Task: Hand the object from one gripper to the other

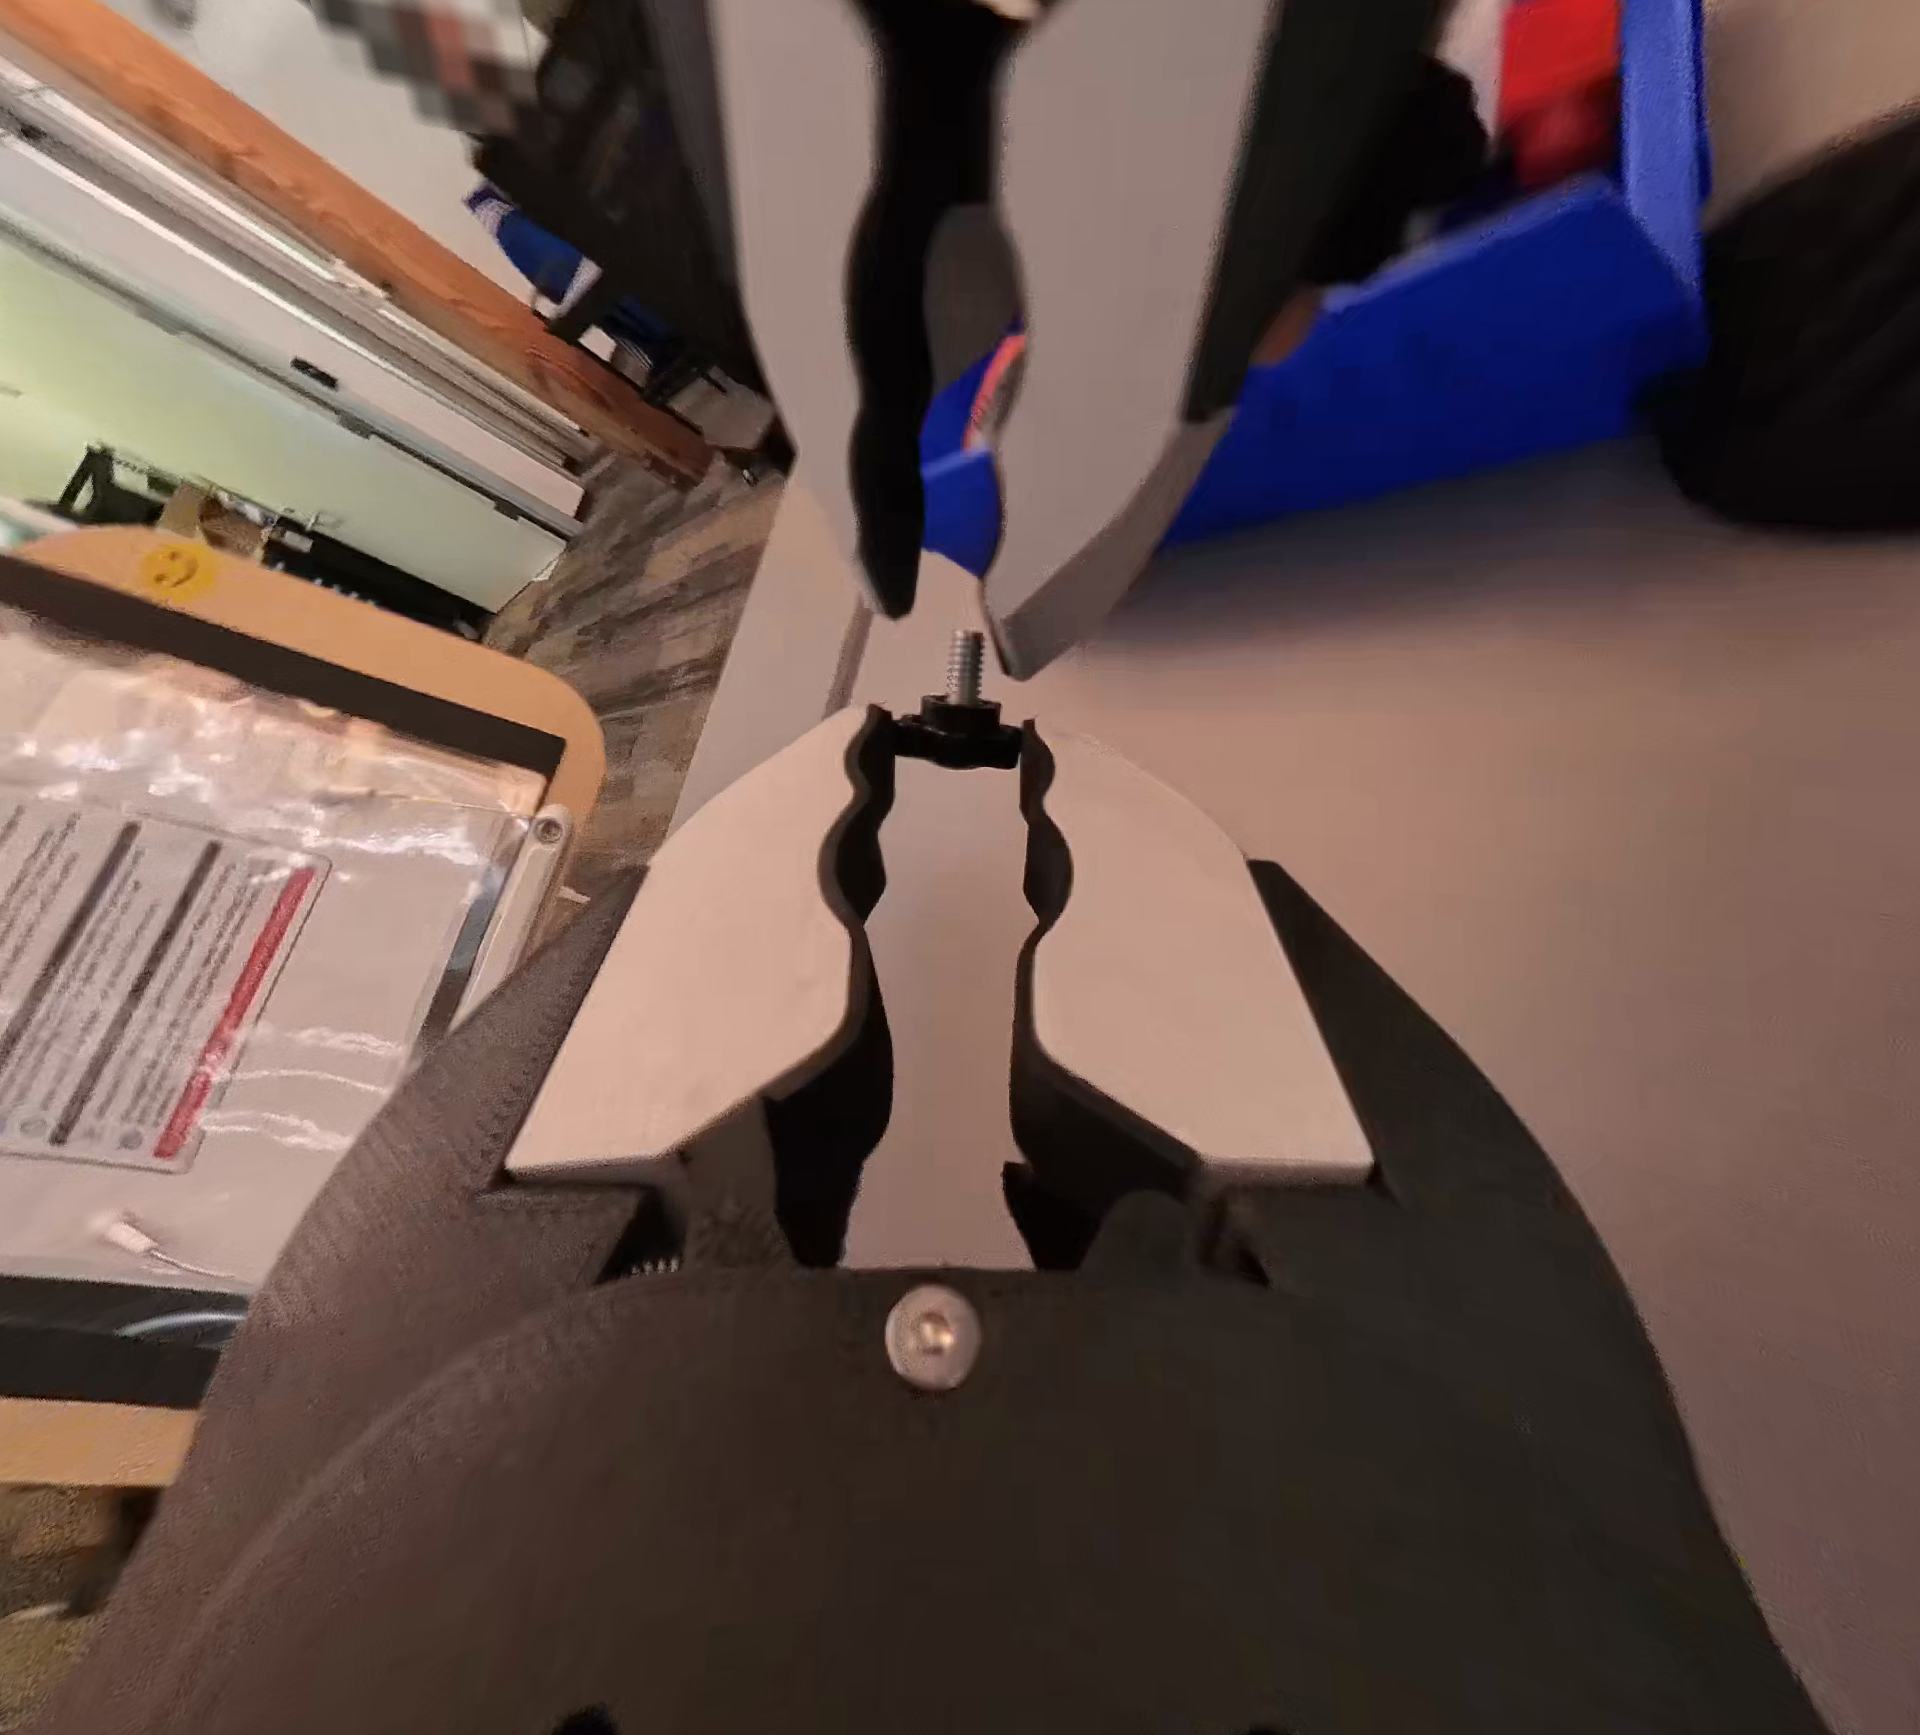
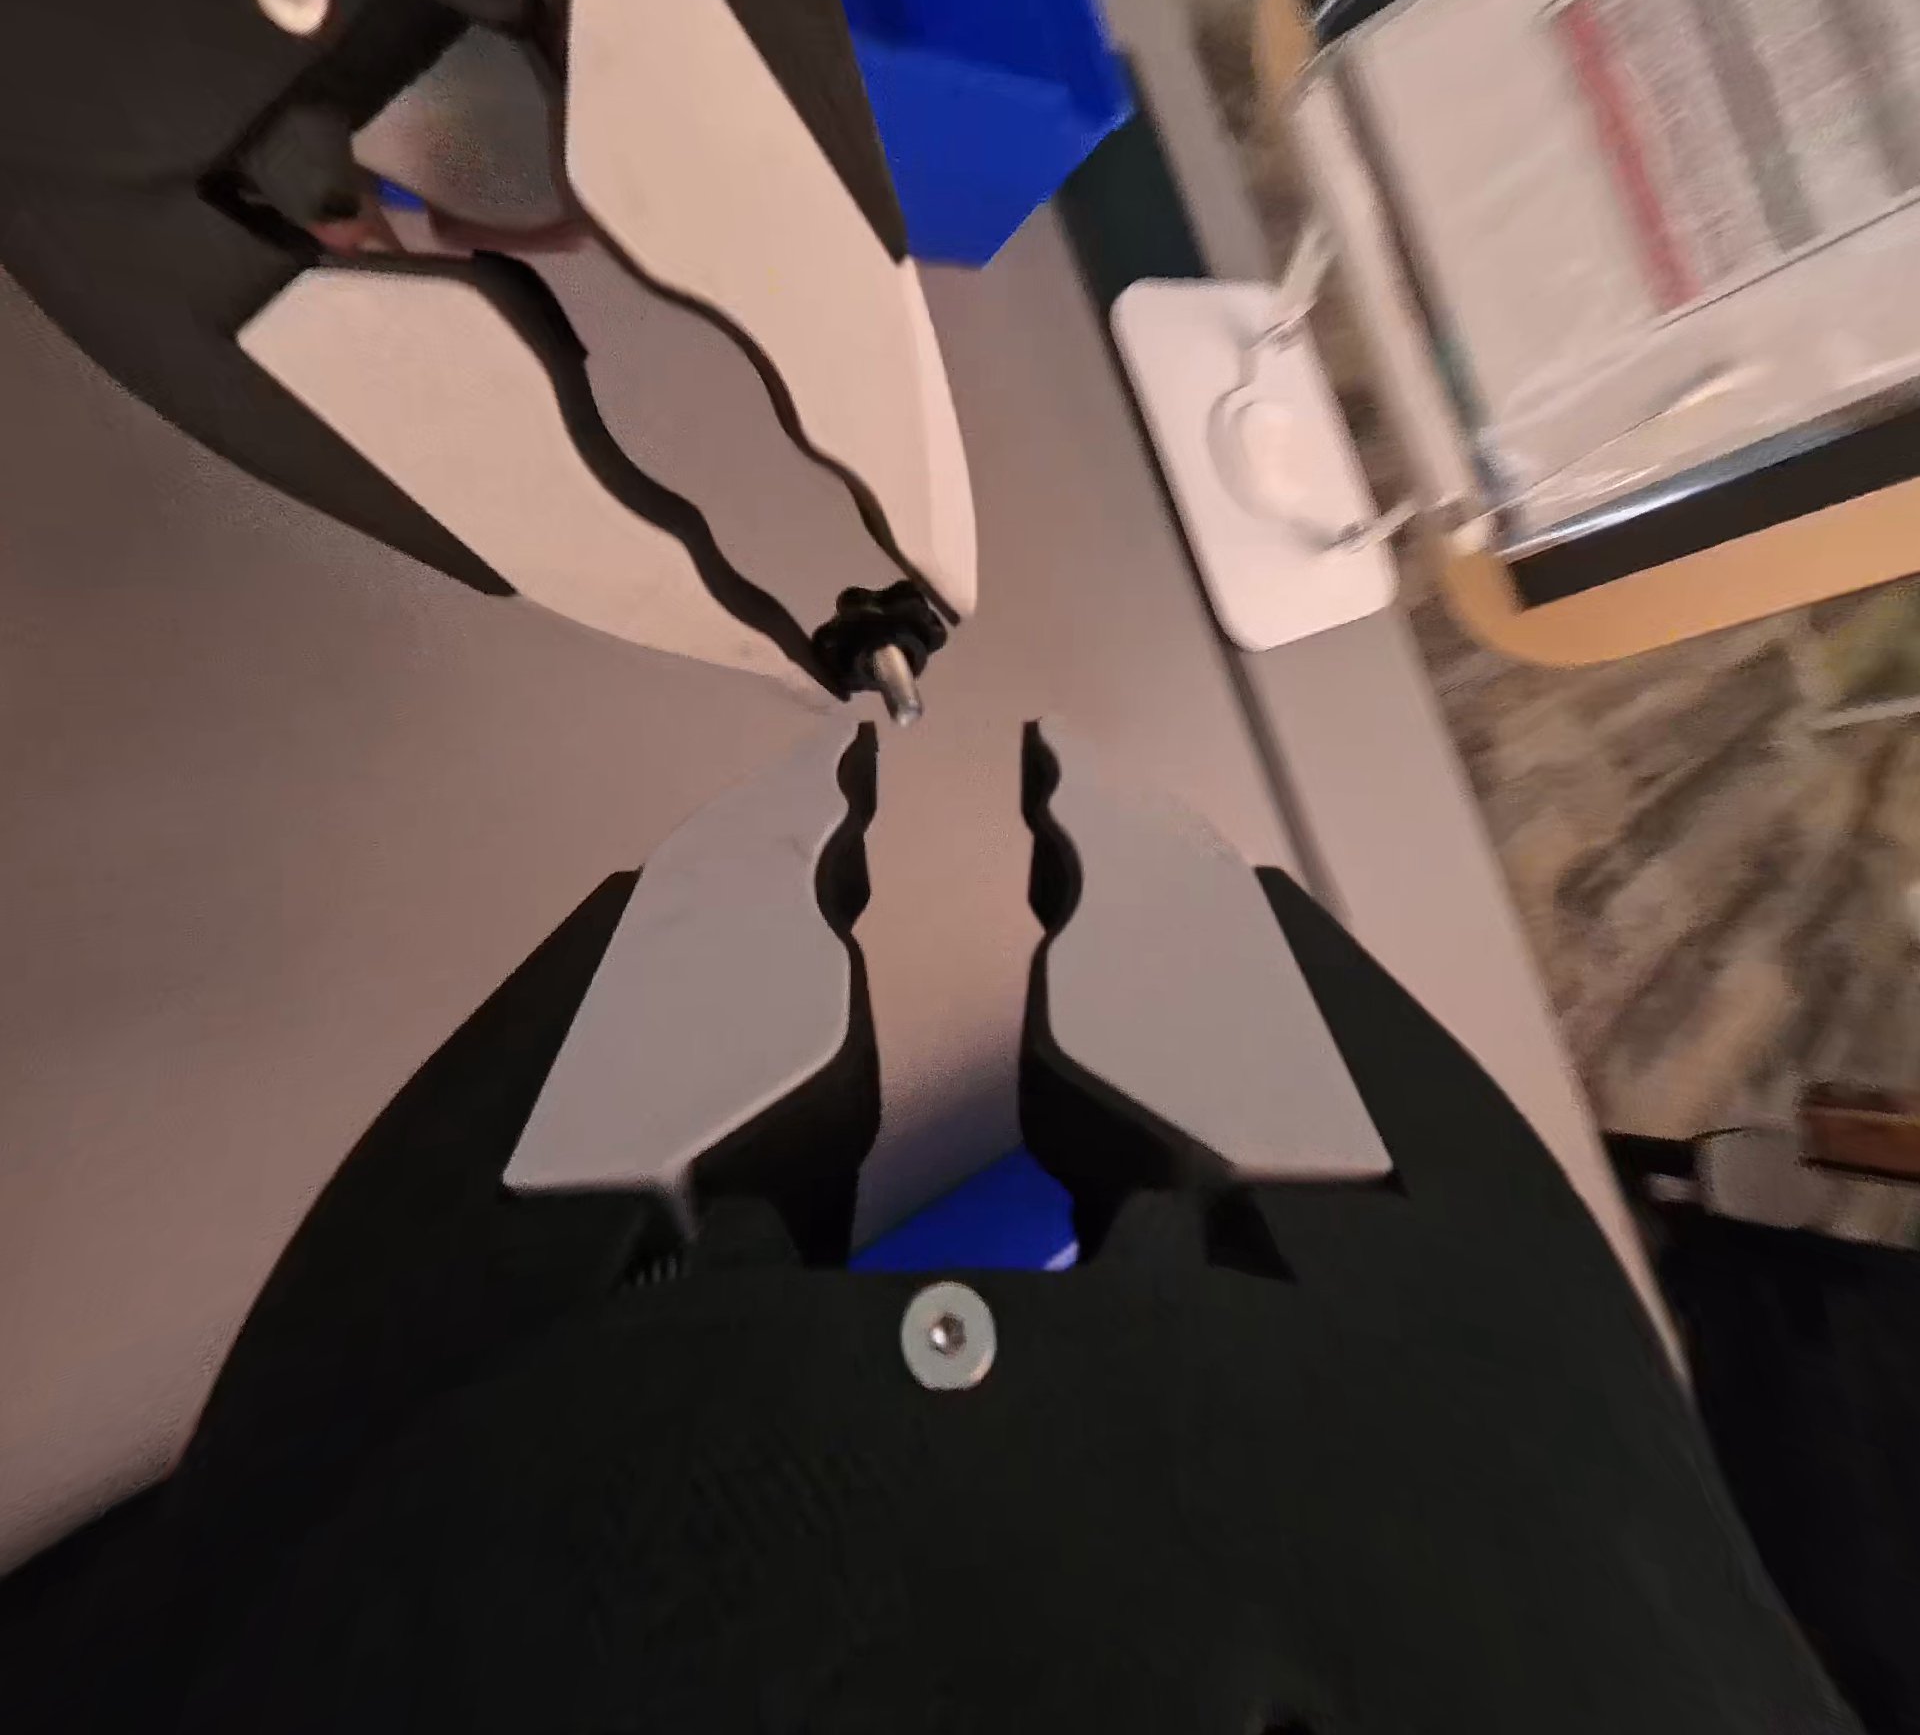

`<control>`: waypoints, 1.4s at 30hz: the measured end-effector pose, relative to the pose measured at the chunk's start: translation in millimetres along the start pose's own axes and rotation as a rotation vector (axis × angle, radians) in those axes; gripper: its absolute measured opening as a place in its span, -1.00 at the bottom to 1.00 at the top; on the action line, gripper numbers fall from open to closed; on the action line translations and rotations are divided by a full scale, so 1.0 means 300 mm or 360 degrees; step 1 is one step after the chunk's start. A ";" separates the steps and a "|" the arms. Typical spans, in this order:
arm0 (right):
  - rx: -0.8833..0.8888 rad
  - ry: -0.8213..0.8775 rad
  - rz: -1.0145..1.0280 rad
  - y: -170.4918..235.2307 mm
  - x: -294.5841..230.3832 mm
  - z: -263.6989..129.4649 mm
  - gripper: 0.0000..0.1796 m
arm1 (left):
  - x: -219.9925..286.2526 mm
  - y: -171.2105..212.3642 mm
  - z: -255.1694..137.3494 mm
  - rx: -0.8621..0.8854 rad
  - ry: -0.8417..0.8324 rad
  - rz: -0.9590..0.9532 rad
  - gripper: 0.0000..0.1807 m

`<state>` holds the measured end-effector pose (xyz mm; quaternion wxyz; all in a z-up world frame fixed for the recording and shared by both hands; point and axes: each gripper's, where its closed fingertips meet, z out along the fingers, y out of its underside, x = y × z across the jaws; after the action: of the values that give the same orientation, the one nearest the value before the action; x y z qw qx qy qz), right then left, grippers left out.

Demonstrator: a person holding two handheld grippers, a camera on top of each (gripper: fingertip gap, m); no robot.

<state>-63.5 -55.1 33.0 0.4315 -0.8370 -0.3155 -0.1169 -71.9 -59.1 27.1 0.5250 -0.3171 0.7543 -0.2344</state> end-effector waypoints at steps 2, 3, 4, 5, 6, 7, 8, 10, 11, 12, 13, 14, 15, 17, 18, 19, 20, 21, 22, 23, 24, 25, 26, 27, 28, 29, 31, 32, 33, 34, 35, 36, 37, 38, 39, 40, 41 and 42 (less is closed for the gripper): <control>0.0197 0.0185 -0.0077 -0.058 0.053 -0.049 -0.62 | -0.055 -0.041 -0.033 0.0162 -0.0025 -0.0242 -0.75; 0.0307 0.0277 -0.0093 -0.091 0.080 -0.080 -0.56 | -0.082 -0.061 -0.054 0.0250 -0.0022 -0.0377 -0.75; 0.0426 0.0367 -0.0107 -0.125 0.104 -0.114 -0.55 | -0.106 -0.084 -0.077 0.0346 -0.0006 -0.0518 -0.75; 0.0545 0.0470 -0.0119 -0.155 0.128 -0.149 -0.54 | -0.128 -0.108 -0.103 0.0455 0.0029 -0.0665 -0.75; 0.0653 0.0565 -0.0148 -0.180 0.146 -0.183 -0.54 | -0.146 -0.134 -0.131 0.0570 0.0083 -0.0823 -0.75; 0.0752 0.0630 -0.0204 -0.203 0.148 -0.210 -0.53 | -0.159 -0.159 -0.159 0.0683 0.0167 -0.0981 -0.76; 0.0832 0.0682 -0.0294 -0.222 0.139 -0.230 -0.52 | -0.164 -0.181 -0.183 0.0781 0.0275 -0.1125 -0.76; 0.0934 0.0818 -0.0530 -0.251 0.109 -0.254 -0.50 | -0.170 -0.208 -0.217 0.0903 0.0466 -0.1366 -0.75; 0.0951 0.0876 -0.0655 -0.262 0.089 -0.256 -0.50 | -0.169 -0.218 -0.227 0.0947 0.0550 -0.1455 -0.76; 0.0953 0.0921 -0.0756 -0.272 0.070 -0.252 -0.49 | -0.162 -0.229 -0.235 0.0976 0.0637 -0.1529 -0.76; 0.0952 0.0938 -0.0825 -0.282 0.050 -0.245 -0.49 | -0.154 -0.237 -0.238 0.0989 0.0716 -0.1595 -0.76; 0.0959 0.0922 -0.0869 -0.291 0.029 -0.235 -0.49 | -0.143 -0.245 -0.240 0.0993 0.0788 -0.1643 -0.76; 0.0971 0.0880 -0.0893 -0.298 0.006 -0.226 -0.50 | -0.131 -0.252 -0.241 0.0991 0.0850 -0.1669 -0.76; 0.1007 0.0883 -0.0912 -0.312 -0.010 -0.230 -0.53 | -0.115 -0.256 -0.237 0.0963 0.0896 -0.1680 -0.75; 0.1021 0.0868 -0.0922 -0.315 -0.019 -0.231 -0.57 | -0.110 -0.257 -0.236 0.0952 0.0902 -0.1669 -0.75; 0.1017 0.0841 -0.0920 -0.314 -0.025 -0.228 -0.58 | -0.105 -0.260 -0.237 0.0949 0.0912 -0.1656 -0.75; 0.1009 0.0839 -0.0916 -0.313 -0.025 -0.227 -0.60 | -0.099 -0.263 -0.240 0.0946 0.0930 -0.1651 -0.75; 0.0992 0.0843 -0.0920 -0.311 -0.023 -0.224 -0.61 | -0.092 -0.267 -0.242 0.0942 0.0953 -0.1647 -0.76; 0.0979 0.0845 -0.0928 -0.308 -0.022 -0.222 -0.63 | -0.084 -0.272 -0.244 0.0936 0.0977 -0.1637 -0.75; 0.0978 0.0845 -0.0929 -0.308 -0.023 -0.221 -0.64 | -0.076 -0.274 -0.244 0.0925 0.0993 -0.1625 -0.75; 0.0978 0.0834 -0.0925 -0.307 -0.025 -0.220 -0.72 | -0.070 -0.274 -0.242 0.0911 0.0998 -0.1613 -0.75; 0.0978 0.0811 -0.0911 -0.305 -0.027 -0.219 -0.72 | -0.066 -0.274 -0.241 0.0905 0.1003 -0.1605 -0.75; 0.0984 0.0770 -0.0886 -0.304 -0.030 -0.219 -0.72 | -0.063 -0.275 -0.243 0.0906 0.1020 -0.1607 -0.75; 0.0990 0.0713 -0.0849 -0.302 -0.035 -0.218 -0.72 | -0.059 -0.276 -0.245 0.0903 0.1058 -0.1621 -0.75; 0.1003 0.0650 -0.0801 -0.302 -0.040 -0.219 -0.72 | -0.057 -0.280 -0.250 0.0914 0.1109 -0.1644 -0.75; 0.1027 0.0582 -0.0713 -0.305 -0.039 -0.222 -0.72 | -0.063 -0.287 -0.260 0.0953 0.1156 -0.1662 -0.74; 0.1057 0.0407 -0.0400 -0.306 -0.014 -0.222 -0.72 | -0.093 -0.296 -0.284 0.1068 0.1144 -0.1630 -0.62; 0.1071 0.0275 -0.0210 -0.303 -0.003 -0.219 -0.72 | -0.111 -0.293 -0.292 0.1108 0.1066 -0.1563 -0.55; 0.1097 0.0125 0.0002 -0.302 0.008 -0.220 -0.73 | -0.126 -0.284 -0.295 0.1115 0.0949 -0.1462 -0.49; 0.1115 -0.0081 0.0224 -0.300 0.006 -0.219 -0.73 | -0.136 -0.267 -0.288 0.1072 0.0806 -0.1330 -0.42; 0.1129 -0.0320 0.0444 -0.303 -0.005 -0.222 -0.73 | -0.143 -0.246 -0.276 0.0999 0.0658 -0.1187 -0.43; 0.1145 -0.0559 0.0673 -0.311 -0.016 -0.231 -0.73 | -0.148 -0.228 -0.266 0.0930 0.0521 -0.1043 -0.43; 0.1147 -0.0793 0.0903 -0.319 -0.026 -0.239 -0.73 | -0.152 -0.217 -0.259 0.0876 0.0395 -0.0895 -0.42; 0.1146 -0.1013 0.1108 -0.327 -0.033 -0.248 -0.73 | -0.154 -0.215 -0.258 0.0848 0.0284 -0.0747 -0.41; 0.1156 -0.1210 0.1289 -0.334 -0.037 -0.258 -0.73 | -0.147 -0.222 -0.263 0.0843 0.0200 -0.0604 -0.40; 0.1173 -0.1385 0.1416 -0.339 -0.042 -0.268 -0.73 | -0.138 -0.231 -0.268 0.0841 0.0124 -0.0473 -0.42; 0.1169 -0.1504 0.1499 -0.340 -0.045 -0.269 -0.73 | -0.130 -0.239 -0.271 0.0832 0.0046 -0.0361 -0.44; 0.1150 -0.1571 0.1549 -0.337 -0.049 -0.261 -0.73 | -0.125 -0.244 -0.271 0.0815 -0.0032 -0.0268 -0.48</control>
<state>-132.5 -80.4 138.6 0.4898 -0.6440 -0.0869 0.5812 -122.0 -80.8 128.9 0.5743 -0.2378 0.6361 -0.4571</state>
